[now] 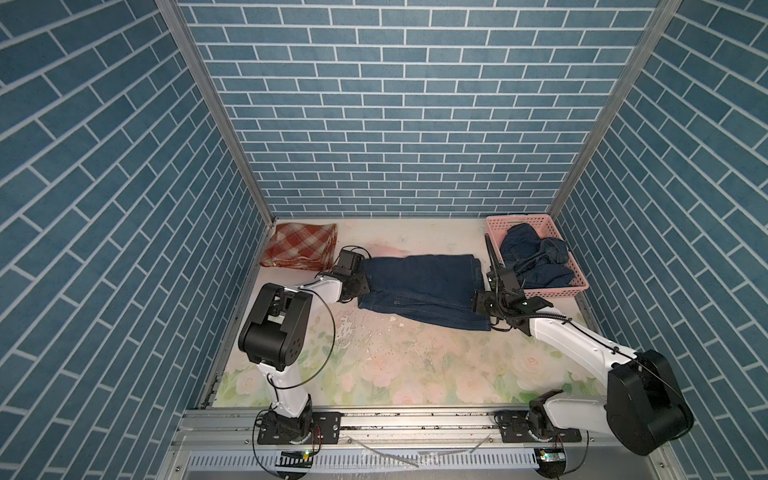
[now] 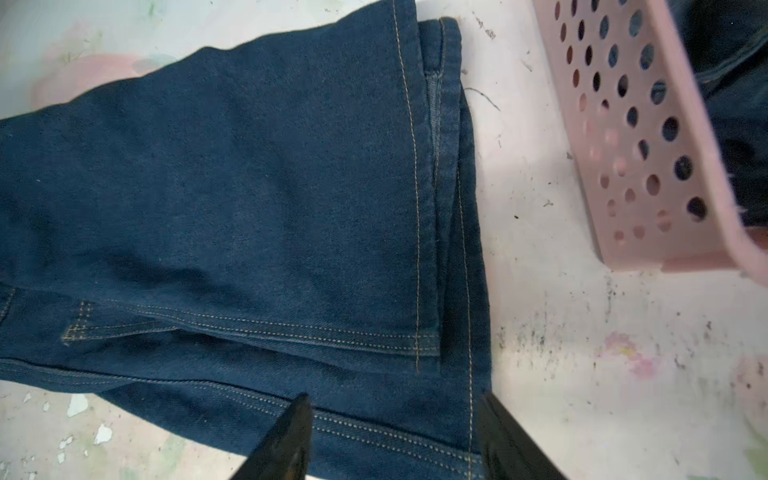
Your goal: Fold and stack the skirts
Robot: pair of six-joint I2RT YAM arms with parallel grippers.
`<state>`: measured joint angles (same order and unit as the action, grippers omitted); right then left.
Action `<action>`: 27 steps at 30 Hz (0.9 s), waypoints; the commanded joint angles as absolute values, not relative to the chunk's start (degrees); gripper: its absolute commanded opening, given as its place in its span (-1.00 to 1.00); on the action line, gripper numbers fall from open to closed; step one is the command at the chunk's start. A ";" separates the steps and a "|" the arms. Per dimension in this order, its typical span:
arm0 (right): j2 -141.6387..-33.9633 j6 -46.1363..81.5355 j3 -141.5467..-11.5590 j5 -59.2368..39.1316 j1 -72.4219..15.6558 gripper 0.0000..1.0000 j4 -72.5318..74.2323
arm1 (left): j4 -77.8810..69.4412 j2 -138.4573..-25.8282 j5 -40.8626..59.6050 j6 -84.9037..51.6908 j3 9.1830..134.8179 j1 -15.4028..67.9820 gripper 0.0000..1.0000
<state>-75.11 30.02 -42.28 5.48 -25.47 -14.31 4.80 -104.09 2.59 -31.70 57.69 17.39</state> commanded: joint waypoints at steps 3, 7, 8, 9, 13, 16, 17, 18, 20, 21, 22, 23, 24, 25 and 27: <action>-79.13 31.73 -42.64 2.97 -23.40 0.15 -12.32 | 2.37 -105.42 2.29 -29.88 59.71 16.96 0.02; -81.97 31.72 -42.69 1.73 -22.69 0.06 -10.81 | 2.20 -105.88 2.45 -29.36 60.32 16.95 -0.08; -82.91 31.81 -42.73 1.17 -22.55 0.03 -10.10 | 2.18 -106.06 2.46 -29.28 60.45 16.92 -0.14; -83.73 31.82 -42.92 0.74 -22.42 0.01 -9.58 | 2.11 -106.17 2.53 -29.25 60.55 16.96 -0.20; -87.70 31.56 -43.99 -1.33 -22.24 -0.19 -6.86 | 1.76 -106.19 3.07 -29.27 60.80 16.96 -0.50; -89.88 31.27 -45.20 -2.20 -22.28 -0.54 -5.69 | 1.99 -105.76 3.20 -29.09 60.95 16.96 -0.80; -90.53 30.84 -45.92 -2.10 -22.17 -0.72 -6.08 | 2.31 -105.52 3.18 -28.87 61.23 16.92 -0.90; -90.75 30.45 -46.57 -1.89 -22.26 -0.84 -6.38 | 2.73 -105.24 3.07 -28.82 61.48 16.94 -0.97; -90.57 30.11 -47.81 -1.19 -22.07 -1.00 -6.81 | 3.87 -104.53 2.77 -28.33 62.49 16.96 -1.00; -90.32 29.82 -48.42 -0.82 -22.01 -1.00 -7.21 | 4.39 -104.13 2.51 -28.21 62.98 16.95 -1.00; -89.94 29.35 -49.28 -0.29 -21.89 -1.00 -7.74 | 4.96 -103.72 2.35 -28.00 63.63 16.96 -1.00; -89.55 28.91 -50.18 0.14 -21.74 -1.00 -8.42 | 5.79 -103.39 2.11 -27.73 64.39 16.96 -1.00; -89.31 28.50 -51.11 0.69 -21.57 -1.00 -9.08 | 6.46 -103.12 2.03 -27.51 65.07 16.94 -1.00; -89.18 27.96 -52.37 1.10 -21.27 -1.00 -9.75 | 7.20 -102.93 2.09 -27.39 66.04 16.96 -1.00; -89.41 27.07 -54.91 1.61 -20.47 -1.00 -11.21 | 8.91 -102.87 2.11 -26.95 68.12 16.96 -1.00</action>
<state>-90.52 29.43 -50.65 -0.27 -21.50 -9.23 6.26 -104.73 2.96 -28.40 65.34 17.28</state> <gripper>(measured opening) 0.061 0.066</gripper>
